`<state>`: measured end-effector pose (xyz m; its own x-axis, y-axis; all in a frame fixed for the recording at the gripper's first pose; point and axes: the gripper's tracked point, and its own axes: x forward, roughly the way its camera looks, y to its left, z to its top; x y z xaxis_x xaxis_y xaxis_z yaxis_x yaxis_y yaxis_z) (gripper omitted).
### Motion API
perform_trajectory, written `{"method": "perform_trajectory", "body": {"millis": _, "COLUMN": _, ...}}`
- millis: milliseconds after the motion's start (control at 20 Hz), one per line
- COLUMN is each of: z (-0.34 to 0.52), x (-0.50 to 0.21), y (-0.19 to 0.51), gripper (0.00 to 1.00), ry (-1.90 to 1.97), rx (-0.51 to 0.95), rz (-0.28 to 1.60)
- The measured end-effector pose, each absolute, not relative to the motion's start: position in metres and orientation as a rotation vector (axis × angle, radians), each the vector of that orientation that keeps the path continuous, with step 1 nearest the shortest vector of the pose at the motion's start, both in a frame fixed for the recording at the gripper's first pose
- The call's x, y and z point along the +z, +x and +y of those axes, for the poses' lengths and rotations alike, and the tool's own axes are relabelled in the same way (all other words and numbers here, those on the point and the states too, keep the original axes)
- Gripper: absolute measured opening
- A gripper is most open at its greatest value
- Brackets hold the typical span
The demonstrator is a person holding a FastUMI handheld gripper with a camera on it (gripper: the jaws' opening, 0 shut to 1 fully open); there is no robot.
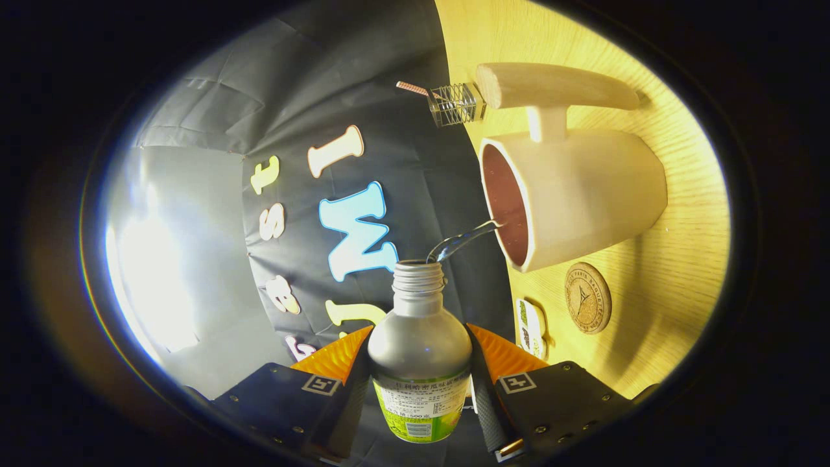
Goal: Take the bottle from table, then pour the juice into the cup, finally place the bottle on the coaster
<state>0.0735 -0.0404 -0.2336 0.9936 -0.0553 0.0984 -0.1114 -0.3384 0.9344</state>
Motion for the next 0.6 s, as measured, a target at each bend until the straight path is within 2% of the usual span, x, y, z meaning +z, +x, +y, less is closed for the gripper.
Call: {"method": "perform_trajectory", "body": {"millis": 600, "z": -0.0451, "x": -0.2297, "y": 0.0769, "gripper": 0.73, "ry": 1.96, "rx": 0.046, "rz": -0.134}}
